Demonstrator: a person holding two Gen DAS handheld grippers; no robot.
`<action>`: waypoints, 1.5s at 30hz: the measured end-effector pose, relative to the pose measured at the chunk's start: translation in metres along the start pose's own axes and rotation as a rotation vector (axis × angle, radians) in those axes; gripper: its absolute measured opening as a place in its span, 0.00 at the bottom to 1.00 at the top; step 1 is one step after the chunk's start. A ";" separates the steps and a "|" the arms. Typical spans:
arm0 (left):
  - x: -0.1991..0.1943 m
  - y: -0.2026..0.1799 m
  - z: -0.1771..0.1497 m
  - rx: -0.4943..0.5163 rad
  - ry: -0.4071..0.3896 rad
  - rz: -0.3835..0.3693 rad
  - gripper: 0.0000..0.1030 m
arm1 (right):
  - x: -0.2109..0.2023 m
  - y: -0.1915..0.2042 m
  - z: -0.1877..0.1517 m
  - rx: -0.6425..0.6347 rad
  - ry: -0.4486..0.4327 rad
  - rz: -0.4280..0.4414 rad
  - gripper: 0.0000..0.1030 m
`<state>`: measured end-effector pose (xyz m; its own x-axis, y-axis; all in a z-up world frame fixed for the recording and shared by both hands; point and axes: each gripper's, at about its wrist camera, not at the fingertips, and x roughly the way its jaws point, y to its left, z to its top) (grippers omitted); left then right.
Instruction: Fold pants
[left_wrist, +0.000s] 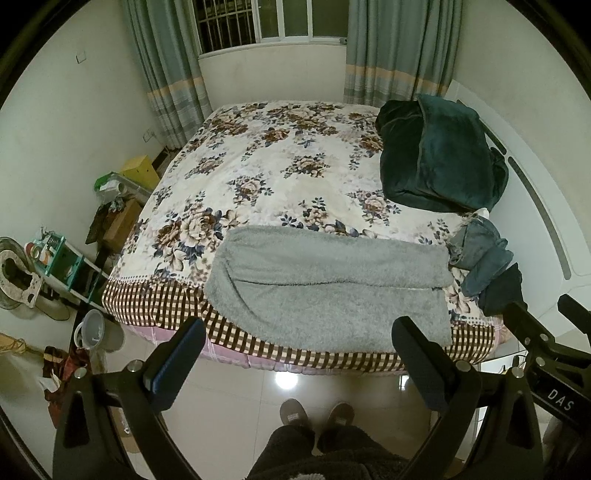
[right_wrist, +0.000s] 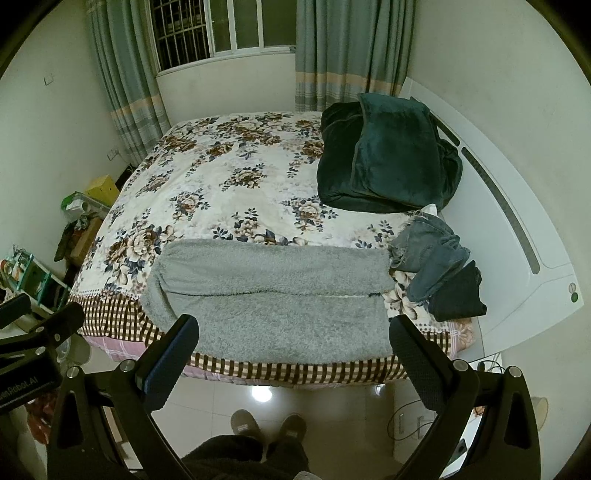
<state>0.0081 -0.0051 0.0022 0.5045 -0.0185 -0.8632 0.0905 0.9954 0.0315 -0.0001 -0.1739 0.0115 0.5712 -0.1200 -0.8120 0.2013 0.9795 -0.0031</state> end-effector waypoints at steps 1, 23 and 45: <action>0.000 0.000 -0.001 -0.001 0.000 0.001 1.00 | 0.000 0.001 0.000 -0.001 0.000 0.000 1.00; -0.002 -0.008 0.009 0.003 -0.004 0.001 1.00 | -0.002 0.002 0.002 0.000 0.002 0.001 1.00; -0.008 -0.009 0.017 -0.001 -0.010 0.001 1.00 | 0.002 0.003 0.002 0.011 0.019 0.016 1.00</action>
<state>0.0177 -0.0153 0.0172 0.5132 -0.0188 -0.8581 0.0894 0.9955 0.0317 0.0034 -0.1712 0.0115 0.5592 -0.1015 -0.8228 0.2013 0.9794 0.0160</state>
